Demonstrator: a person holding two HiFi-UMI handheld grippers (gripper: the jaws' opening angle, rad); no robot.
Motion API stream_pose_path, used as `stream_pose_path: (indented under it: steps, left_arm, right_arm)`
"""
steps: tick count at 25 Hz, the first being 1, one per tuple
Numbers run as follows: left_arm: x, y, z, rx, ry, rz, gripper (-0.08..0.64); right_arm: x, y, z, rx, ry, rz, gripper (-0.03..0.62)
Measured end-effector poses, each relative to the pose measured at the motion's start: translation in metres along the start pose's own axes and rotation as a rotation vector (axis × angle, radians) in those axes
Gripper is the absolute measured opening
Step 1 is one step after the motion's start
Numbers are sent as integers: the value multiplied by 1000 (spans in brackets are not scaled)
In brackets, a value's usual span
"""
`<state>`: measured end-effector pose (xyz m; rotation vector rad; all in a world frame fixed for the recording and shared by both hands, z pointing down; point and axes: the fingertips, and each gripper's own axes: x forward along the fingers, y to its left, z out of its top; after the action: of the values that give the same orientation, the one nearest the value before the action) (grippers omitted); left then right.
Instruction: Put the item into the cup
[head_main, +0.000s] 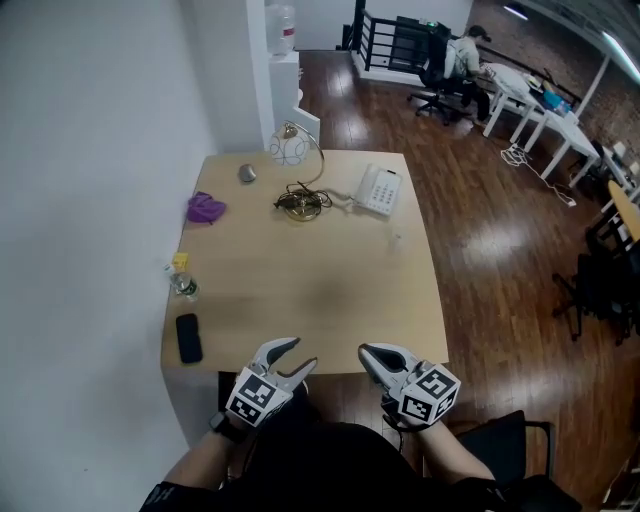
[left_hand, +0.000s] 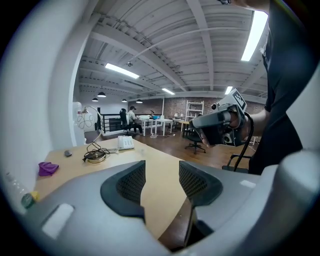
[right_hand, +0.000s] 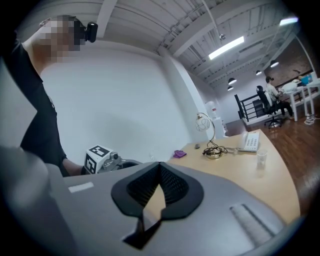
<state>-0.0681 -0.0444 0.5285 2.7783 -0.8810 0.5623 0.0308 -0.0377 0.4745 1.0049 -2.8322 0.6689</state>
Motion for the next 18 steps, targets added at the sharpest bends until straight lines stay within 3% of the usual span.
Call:
stream_pose_path:
  steps: [9,18]
  left_arm:
    - [-21,-123,2,-32,-41,26,206]
    - [-45,-161,8,13,-54,42,206]
  right_arm:
    - [-96,59,-10,-60,-33,76,8]
    - [-137,91,-23,-64,-66,81,8]
